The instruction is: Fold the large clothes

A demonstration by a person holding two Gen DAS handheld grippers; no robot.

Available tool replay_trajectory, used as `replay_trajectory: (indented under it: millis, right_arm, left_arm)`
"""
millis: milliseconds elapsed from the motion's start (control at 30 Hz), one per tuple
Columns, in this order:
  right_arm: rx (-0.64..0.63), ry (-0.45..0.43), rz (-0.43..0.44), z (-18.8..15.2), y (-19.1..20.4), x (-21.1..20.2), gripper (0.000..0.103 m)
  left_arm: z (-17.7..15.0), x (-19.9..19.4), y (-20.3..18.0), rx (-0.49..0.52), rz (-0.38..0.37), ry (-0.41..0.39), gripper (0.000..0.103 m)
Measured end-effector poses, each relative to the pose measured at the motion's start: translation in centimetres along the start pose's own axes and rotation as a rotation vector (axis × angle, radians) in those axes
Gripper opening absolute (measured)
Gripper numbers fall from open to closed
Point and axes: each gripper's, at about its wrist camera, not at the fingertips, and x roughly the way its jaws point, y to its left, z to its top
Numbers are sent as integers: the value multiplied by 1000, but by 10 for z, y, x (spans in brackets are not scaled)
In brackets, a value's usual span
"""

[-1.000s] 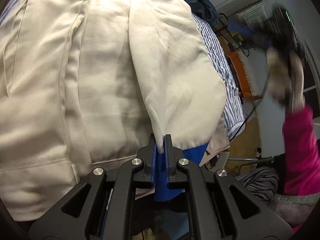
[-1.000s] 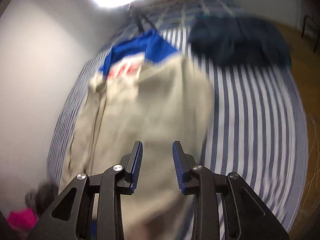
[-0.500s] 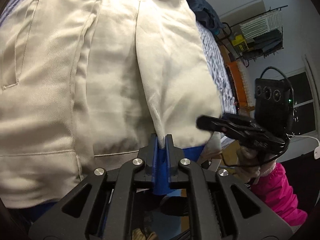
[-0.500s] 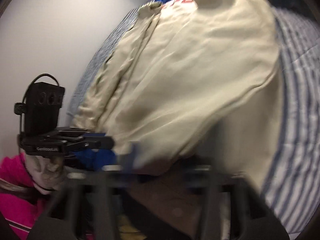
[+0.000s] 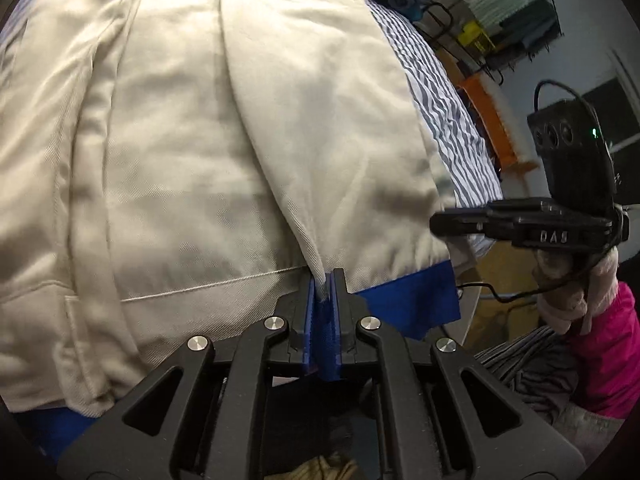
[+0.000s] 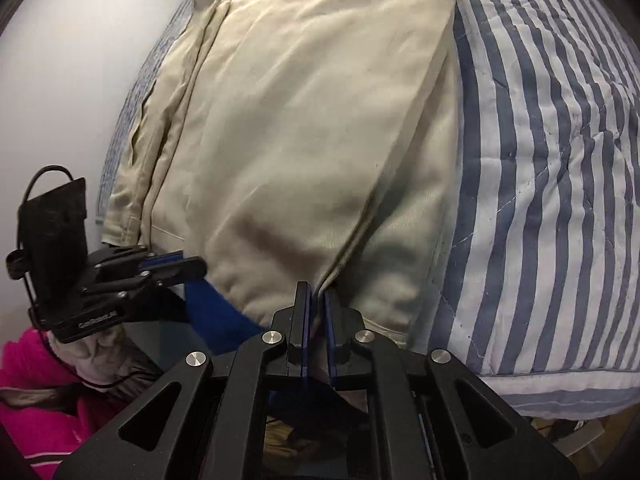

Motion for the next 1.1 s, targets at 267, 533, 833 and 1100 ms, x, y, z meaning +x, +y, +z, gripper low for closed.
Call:
replay_trajectory:
  millis: [267,533,833,1100]
  right_arm:
    - [-30,-290,33,38,-23,-62,30]
    - [132,-403,44,134,-95,-63,36]
    - [354,-429,164,231,-172,-26,45]
    - [144,-476,273,243,-107,-37,3]
  left_arm:
    - [11,-48,-28,119,57,-83,7]
    - [60,-31,-44,140,36,-70,7]
    - [99,4,-25,110,24,-48,7]
    - [101,21,-5,50,6,-14,7]
